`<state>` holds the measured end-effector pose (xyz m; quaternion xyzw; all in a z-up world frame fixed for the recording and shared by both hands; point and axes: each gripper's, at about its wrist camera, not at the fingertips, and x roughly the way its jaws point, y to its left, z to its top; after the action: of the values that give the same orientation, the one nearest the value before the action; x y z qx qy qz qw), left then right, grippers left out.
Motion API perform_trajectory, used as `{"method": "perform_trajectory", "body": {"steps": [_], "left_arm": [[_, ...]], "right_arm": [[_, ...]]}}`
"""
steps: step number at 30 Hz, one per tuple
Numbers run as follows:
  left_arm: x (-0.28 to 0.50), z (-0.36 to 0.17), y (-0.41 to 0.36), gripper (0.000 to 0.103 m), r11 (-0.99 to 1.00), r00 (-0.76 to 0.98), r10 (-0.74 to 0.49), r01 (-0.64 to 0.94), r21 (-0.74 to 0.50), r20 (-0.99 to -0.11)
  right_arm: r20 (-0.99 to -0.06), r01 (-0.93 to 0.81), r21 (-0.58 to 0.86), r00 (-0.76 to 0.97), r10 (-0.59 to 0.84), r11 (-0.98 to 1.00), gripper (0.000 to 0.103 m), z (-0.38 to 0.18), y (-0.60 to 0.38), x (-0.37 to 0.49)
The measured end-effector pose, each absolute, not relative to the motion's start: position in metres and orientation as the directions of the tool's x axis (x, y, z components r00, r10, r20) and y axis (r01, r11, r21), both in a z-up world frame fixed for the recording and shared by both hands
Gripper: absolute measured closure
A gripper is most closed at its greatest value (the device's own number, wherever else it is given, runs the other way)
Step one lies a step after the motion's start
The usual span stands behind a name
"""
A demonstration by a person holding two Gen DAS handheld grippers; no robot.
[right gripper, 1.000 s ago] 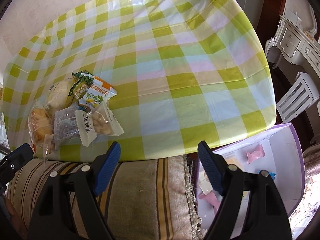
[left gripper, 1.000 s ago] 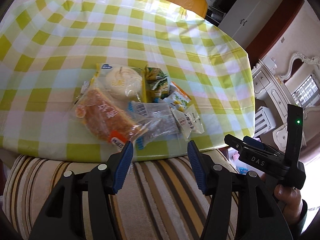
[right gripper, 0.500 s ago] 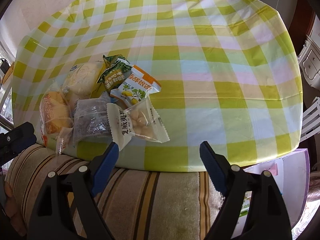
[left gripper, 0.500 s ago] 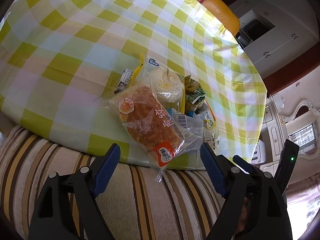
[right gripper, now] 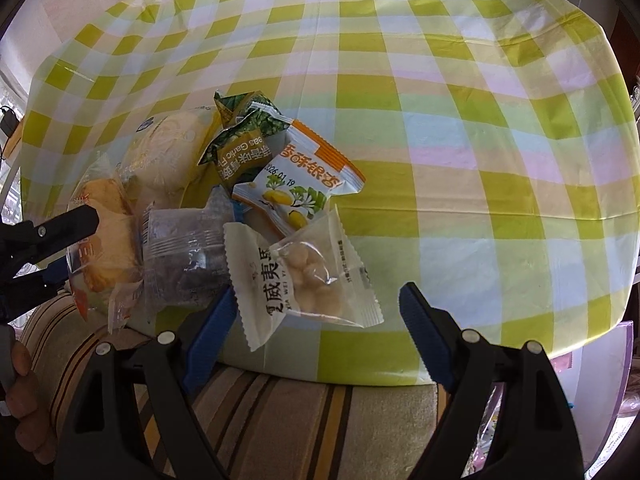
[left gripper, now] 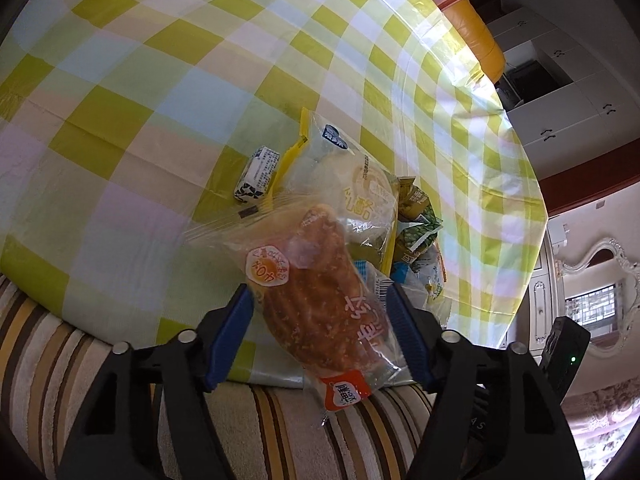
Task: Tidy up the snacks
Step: 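Grasp the orange-labelled bread pack with the left gripper while the right grasps the white nut pack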
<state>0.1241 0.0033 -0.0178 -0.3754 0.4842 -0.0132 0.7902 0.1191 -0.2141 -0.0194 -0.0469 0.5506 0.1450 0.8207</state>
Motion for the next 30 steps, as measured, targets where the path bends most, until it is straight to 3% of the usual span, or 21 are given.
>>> {"method": "perform_trajectory", "body": {"steps": [4,11,13,14,15,22,30], "left_arm": [[0.129,-0.019,0.001,0.052,0.734,0.534,-0.382,-0.321,-0.598,-0.755],[0.133,-0.011,-0.002,0.058,0.762,0.572,-0.353,-0.283,-0.582,-0.740],[0.132,-0.009,-0.003,0.059,0.769,0.582,-0.344,-0.276,-0.576,-0.737],[0.132,-0.007,-0.003,0.059,0.773,0.586,-0.339,-0.272,-0.573,-0.736],[0.131,-0.005,-0.004,0.059,0.777,0.591,-0.334,-0.268,-0.569,-0.734],[0.127,0.004,-0.006,0.059,0.797,0.617,-0.306,-0.250,-0.550,-0.725],[0.121,0.015,-0.012,0.059,0.820,0.639,-0.276,-0.232,-0.523,-0.717]], "right_arm": [[-0.915,-0.264,0.118,0.345,0.208,0.957,0.020,-0.023,-0.219,0.128],[-0.915,-0.251,0.145,0.335,0.226,0.957,0.021,-0.028,-0.221,0.133],[-0.913,-0.256,0.139,0.341,0.224,0.957,0.029,-0.028,-0.220,0.131],[-0.913,-0.258,0.130,0.347,0.217,0.957,0.040,-0.027,-0.219,0.129],[-0.913,-0.255,0.117,0.353,0.205,0.960,0.043,-0.026,-0.218,0.128],[-0.908,-0.241,0.136,0.357,0.218,0.961,0.055,-0.023,-0.223,0.124],[-0.903,-0.234,0.130,0.373,0.212,0.964,0.060,-0.019,-0.226,0.120]]}}
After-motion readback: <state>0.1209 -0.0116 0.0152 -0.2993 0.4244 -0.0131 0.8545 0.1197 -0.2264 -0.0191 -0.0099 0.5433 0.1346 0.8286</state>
